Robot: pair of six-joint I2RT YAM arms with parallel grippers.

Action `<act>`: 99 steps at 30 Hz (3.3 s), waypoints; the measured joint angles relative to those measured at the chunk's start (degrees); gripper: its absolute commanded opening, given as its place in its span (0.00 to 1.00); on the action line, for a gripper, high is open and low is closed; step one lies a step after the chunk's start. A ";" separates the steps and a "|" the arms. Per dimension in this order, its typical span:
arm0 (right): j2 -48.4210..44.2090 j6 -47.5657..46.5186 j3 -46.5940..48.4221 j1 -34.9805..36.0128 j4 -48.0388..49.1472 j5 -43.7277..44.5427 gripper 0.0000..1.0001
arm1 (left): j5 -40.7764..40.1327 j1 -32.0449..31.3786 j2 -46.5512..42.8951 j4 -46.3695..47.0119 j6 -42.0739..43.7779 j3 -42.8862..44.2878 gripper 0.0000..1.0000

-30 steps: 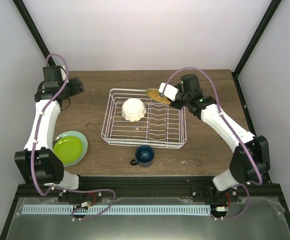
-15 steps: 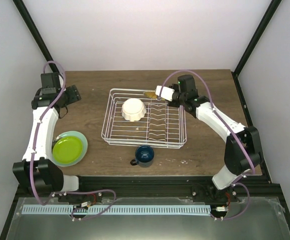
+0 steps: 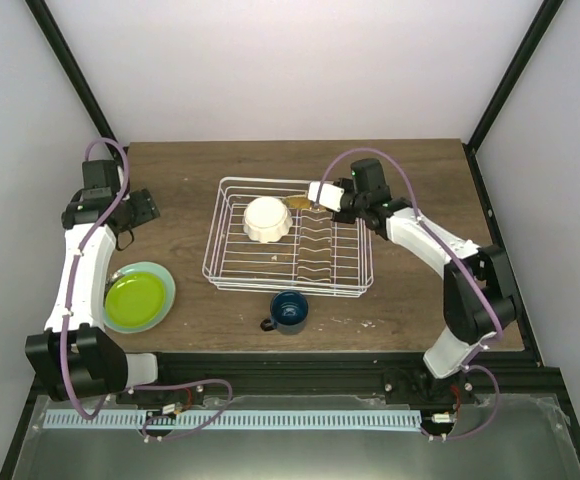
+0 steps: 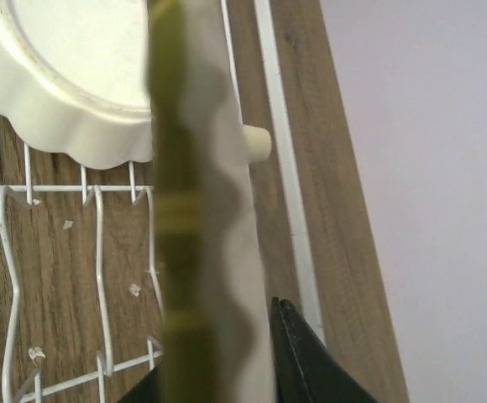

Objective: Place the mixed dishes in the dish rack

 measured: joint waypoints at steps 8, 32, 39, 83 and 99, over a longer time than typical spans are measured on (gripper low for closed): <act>3.48 1.27 -1.53 0.50 3.48 0.39 0.12 | 0.02 0.07 -0.02 -1.33 -0.46 -0.33 0.78; -2.69 12.79 1.14 1.73 -0.76 -1.29 1.00 | 2.97 7.80 -6.38 -10.93 -7.04 -10.47 0.81; -7.43 20.72 5.20 1.86 -1.03 -3.72 1.00 | 12.39 20.26 -7.19 -8.61 -8.09 -14.75 0.81; 13.11 51.67 30.64 8.35 -17.18 -20.31 0.84 | 18.69 34.73 -13.00 3.72 -10.93 -18.12 0.74; 13.99 51.80 31.61 9.46 -20.70 -20.31 0.88 | 2.01 27.08 1.18 -7.41 4.20 -10.95 0.74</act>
